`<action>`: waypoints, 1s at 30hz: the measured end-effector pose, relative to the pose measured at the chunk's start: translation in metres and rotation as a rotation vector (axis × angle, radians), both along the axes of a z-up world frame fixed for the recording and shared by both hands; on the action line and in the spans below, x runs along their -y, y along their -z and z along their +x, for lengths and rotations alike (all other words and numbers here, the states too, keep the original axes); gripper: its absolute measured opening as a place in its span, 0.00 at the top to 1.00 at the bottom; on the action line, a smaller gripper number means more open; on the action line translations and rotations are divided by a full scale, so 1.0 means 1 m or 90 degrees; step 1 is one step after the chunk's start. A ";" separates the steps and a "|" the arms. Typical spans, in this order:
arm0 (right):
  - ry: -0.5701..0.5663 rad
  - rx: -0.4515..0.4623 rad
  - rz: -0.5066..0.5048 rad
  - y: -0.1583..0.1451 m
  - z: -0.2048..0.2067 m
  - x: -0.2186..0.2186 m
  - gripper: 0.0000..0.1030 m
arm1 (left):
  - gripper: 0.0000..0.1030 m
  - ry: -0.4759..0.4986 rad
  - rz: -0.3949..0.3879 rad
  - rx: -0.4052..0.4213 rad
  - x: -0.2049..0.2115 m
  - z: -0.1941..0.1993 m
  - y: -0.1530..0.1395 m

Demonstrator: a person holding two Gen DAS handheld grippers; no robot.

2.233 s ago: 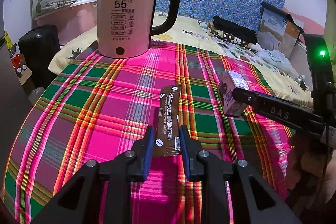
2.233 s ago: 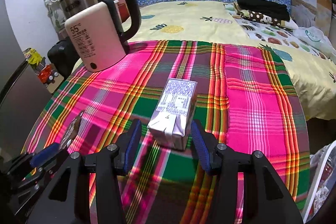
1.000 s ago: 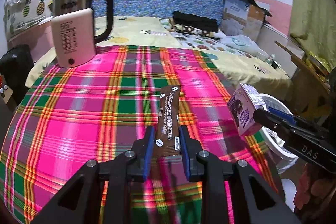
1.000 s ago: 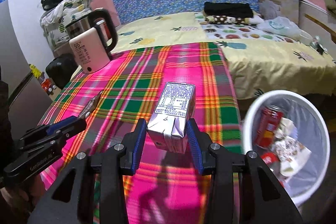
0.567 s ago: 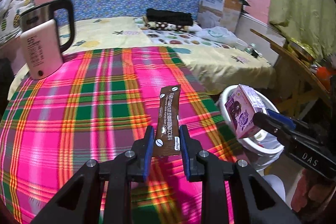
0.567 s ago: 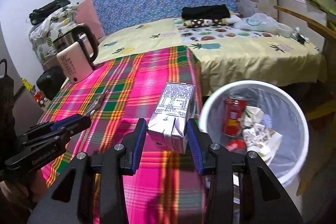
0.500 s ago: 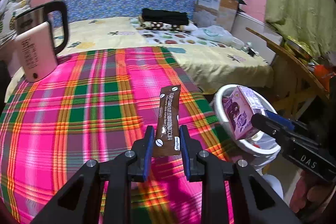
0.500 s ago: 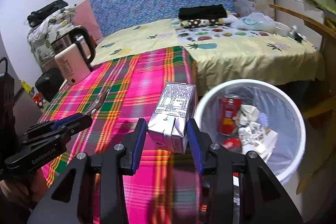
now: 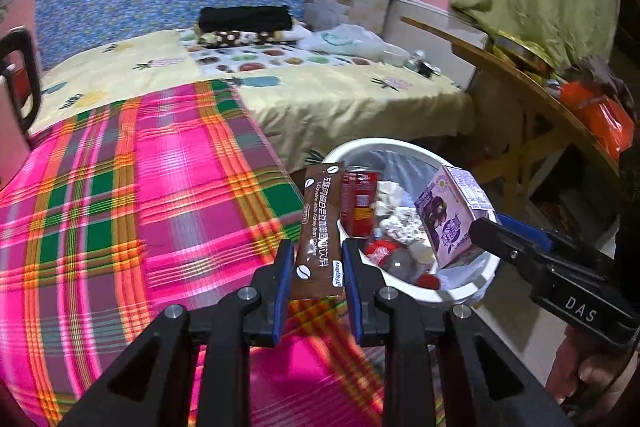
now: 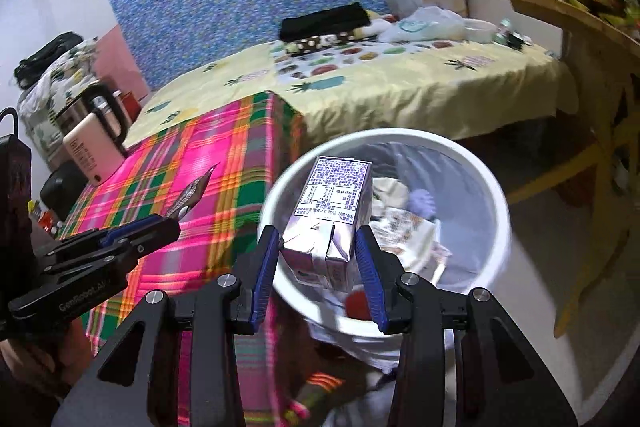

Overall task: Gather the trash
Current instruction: 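Drop the coffee packet into the white bin with the left tool while the right drops the milk box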

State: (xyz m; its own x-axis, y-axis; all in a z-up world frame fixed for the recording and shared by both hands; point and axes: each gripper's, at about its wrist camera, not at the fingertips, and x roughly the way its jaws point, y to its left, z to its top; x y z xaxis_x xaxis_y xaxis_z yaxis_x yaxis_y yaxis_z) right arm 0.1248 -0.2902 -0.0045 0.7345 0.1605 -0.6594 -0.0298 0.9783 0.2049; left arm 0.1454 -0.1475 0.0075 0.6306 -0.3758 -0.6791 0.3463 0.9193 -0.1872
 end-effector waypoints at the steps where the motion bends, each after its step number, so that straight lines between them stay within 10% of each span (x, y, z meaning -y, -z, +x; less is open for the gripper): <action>1: 0.003 -0.002 0.001 0.001 0.000 0.002 0.60 | 0.76 0.007 0.001 -0.001 0.004 0.000 0.001; 30: -0.007 -0.028 0.022 0.009 0.004 0.021 0.59 | 0.60 0.078 -0.020 -0.029 0.042 0.024 0.016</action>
State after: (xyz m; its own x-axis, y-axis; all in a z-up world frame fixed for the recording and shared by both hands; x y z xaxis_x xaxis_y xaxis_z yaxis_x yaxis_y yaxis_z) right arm 0.1290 -0.3110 -0.0138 0.7026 0.1917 -0.6853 -0.0311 0.9704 0.2396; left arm 0.1695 -0.1894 -0.0089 0.5470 -0.4699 -0.6928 0.4457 0.8640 -0.2341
